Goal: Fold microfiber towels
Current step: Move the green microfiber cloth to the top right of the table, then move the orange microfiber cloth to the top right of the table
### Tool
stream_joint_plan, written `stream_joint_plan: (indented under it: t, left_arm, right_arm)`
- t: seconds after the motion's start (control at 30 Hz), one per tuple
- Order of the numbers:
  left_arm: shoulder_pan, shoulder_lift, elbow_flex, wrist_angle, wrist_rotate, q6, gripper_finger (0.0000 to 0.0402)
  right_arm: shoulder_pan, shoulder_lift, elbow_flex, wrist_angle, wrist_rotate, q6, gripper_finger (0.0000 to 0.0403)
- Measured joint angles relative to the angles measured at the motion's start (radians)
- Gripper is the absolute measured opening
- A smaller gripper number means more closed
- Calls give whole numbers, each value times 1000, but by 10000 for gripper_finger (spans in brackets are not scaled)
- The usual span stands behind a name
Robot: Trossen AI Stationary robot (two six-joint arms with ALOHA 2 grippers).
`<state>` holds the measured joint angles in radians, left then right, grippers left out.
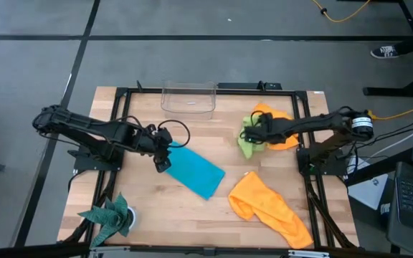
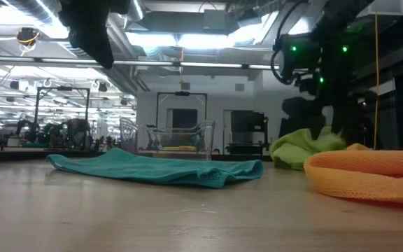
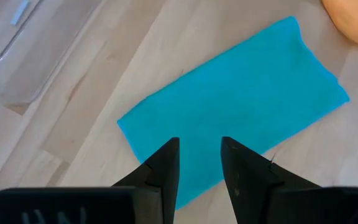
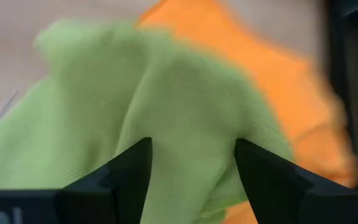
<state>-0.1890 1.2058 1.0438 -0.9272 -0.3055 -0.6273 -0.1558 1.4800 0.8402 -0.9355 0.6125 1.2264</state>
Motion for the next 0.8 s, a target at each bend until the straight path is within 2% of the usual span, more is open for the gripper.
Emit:
stream_joint_plan:
  t: [0.13,0.23,0.3,0.4,0.57,0.67,0.8]
  left_arm:
    - [-12,-14,0,0,0,-9,110]
    - [-24,-19,0,0,0,-26,110]
    - [-37,-18,0,0,12,-25,110]
    - [-50,-19,0,0,59,-25,110]
    - [-75,-19,0,0,87,-27,110]
    - [-88,-19,0,1,88,-27,110]
    - [-104,-19,0,1,87,-28,110]
  right_arm:
    - [-44,-54,77,-120,99,-5,232]
    - [-58,-103,144,-127,89,-51,232]
    - [-54,-131,191,-109,30,-158,232]
    - [-33,-162,262,-101,-145,-304,232]
    - [37,-190,329,-101,-497,-334,232]
    - [113,-189,332,-100,-537,-278,232]
    - [244,-183,289,-66,-536,-89,232]
